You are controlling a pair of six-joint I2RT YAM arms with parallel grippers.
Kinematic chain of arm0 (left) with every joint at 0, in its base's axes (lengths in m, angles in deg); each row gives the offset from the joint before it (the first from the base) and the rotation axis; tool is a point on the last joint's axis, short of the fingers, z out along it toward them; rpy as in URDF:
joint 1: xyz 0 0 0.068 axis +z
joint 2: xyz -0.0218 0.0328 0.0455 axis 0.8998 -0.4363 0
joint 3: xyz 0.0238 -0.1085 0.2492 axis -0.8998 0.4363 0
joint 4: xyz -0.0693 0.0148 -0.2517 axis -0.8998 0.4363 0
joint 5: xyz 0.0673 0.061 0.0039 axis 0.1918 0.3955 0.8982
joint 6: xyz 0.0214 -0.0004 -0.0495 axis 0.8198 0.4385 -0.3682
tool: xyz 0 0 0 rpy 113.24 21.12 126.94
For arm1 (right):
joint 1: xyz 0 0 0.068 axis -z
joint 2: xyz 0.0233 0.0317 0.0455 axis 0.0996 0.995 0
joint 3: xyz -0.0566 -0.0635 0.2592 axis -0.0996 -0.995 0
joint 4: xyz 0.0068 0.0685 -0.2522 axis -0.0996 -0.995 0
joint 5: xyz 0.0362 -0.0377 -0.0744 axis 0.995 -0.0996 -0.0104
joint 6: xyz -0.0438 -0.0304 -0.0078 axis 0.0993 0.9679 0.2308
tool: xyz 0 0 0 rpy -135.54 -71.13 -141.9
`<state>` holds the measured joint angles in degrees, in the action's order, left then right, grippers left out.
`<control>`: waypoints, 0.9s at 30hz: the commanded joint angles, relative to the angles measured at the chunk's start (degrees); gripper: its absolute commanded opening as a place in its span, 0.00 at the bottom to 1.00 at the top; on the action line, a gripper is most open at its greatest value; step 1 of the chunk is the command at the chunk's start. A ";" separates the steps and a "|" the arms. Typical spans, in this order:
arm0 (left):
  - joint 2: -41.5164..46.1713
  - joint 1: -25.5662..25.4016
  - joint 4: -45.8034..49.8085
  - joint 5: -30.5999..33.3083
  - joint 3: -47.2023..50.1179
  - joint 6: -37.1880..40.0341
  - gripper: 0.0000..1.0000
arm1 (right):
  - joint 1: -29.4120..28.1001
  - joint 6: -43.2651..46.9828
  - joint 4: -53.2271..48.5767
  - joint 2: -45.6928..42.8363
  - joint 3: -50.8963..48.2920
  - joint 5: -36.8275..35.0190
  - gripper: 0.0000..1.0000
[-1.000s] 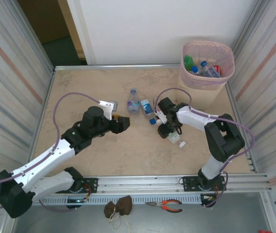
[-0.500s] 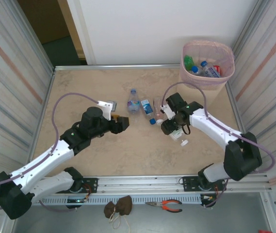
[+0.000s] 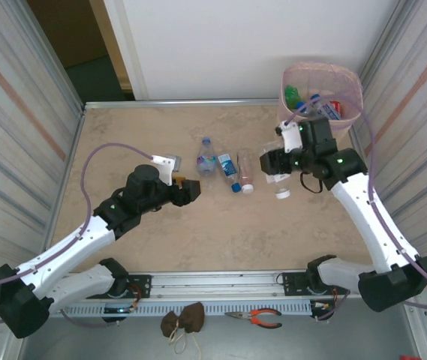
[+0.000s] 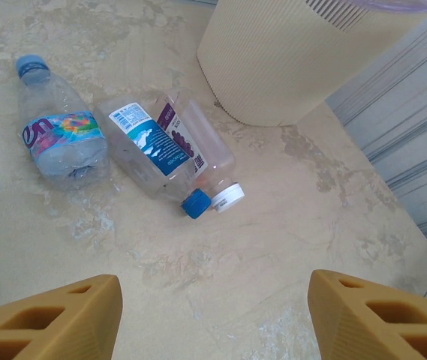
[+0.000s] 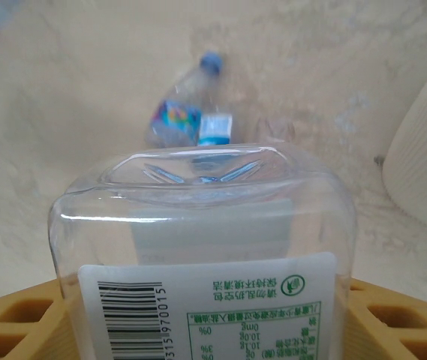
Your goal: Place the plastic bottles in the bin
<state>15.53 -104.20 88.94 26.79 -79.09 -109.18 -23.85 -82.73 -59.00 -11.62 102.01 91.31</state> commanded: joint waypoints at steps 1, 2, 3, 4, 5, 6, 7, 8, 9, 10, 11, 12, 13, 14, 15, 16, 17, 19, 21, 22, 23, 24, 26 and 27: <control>0.21 0.52 -1.31 -0.46 0.25 0.84 0.67 | 3.19 -7.67 7.24 -0.93 3.02 6.95 0.56; 0.35 0.52 -1.26 -0.40 0.27 0.88 0.67 | 4.29 -9.87 9.83 -0.78 3.62 8.25 0.55; 0.44 0.50 -1.27 -0.44 0.42 0.89 0.67 | 5.13 -11.74 12.02 -0.50 4.07 9.26 0.55; 0.54 0.52 -1.25 -0.44 0.43 0.84 0.67 | 6.20 -14.13 14.70 0.08 4.67 10.34 0.53; 0.62 0.52 -1.25 -0.42 0.41 0.86 0.67 | 7.20 -16.36 17.04 0.83 5.39 11.20 0.50; 0.68 0.52 -1.03 -0.39 0.38 0.99 0.67 | 8.08 -18.42 19.02 1.48 6.14 11.47 0.49; 0.77 0.48 -0.99 -0.40 0.35 0.98 0.67 | 9.07 -20.78 21.17 2.60 6.92 11.54 0.46; 0.95 0.51 -0.92 -0.27 0.49 0.99 0.67 | 10.05 -23.16 22.81 3.71 7.72 11.30 0.43; 1.08 0.52 -0.85 -0.24 0.46 0.96 0.67 | 11.08 -26.15 24.26 5.07 8.82 11.30 0.41; 1.28 0.52 -0.83 -0.14 0.62 0.99 0.67 | 12.37 -29.24 26.05 6.40 9.79 11.07 0.41; 1.46 0.51 -0.87 0.06 0.75 0.89 0.67 | 13.46 -32.13 27.63 7.49 10.43 10.81 0.40; 1.72 0.48 -1.00 0.17 0.99 0.82 0.67 | 14.71 -35.66 29.80 8.86 11.06 10.56 0.38; 1.86 0.48 -1.17 0.39 1.21 0.66 0.67 | 16.03 -39.36 32.54 10.16 11.39 10.19 0.37; 2.00 0.52 -1.43 0.38 1.44 0.49 0.67 | 17.01 -42.29 35.06 11.35 11.47 9.61 0.36; 1.97 0.52 -1.51 0.42 1.63 0.36 0.67 | 18.00 -45.57 37.64 12.60 11.68 8.66 0.36; 1.93 0.50 -1.53 0.27 1.57 0.33 0.67 | 18.98 -48.97 39.79 13.97 11.83 7.24 0.35; 1.92 0.45 -1.28 0.26 1.48 0.36 0.67 | 19.82 -51.74 41.65 14.91 11.82 6.10 0.35; 2.07 0.52 -0.90 0.42 1.30 0.46 0.67 | 21.56 -58.22 45.69 17.43 11.86 3.37 0.35; 2.40 0.52 -0.64 0.78 1.48 0.59 0.67 | 22.87 -64.20 47.53 19.65 12.70 0.26 0.36; 2.60 0.52 -0.68 1.08 1.62 0.62 0.67 | 23.25 -66.39 46.09 20.84 13.84 -1.60 0.36; 2.70 0.54 -0.64 1.22 1.68 0.57 0.67 | 23.57 -67.69 44.36 21.92 15.30 -3.51 0.39; 2.71 0.59 -0.60 1.33 1.83 0.72 0.68 | 23.69 -69.24 41.85 23.01 16.91 -6.14 0.42; 2.63 0.66 -0.54 1.27 1.91 0.77 0.68 | 23.80 -72.00 37.06 24.80 19.41 -10.39 0.42; 2.46 0.78 -0.51 1.13 1.79 0.71 0.68 | 23.98 -73.39 35.20 25.69 20.53 -12.55 0.43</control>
<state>16.75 -104.18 88.83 27.23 -78.02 -109.04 -0.02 -147.61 -20.95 13.43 118.12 86.96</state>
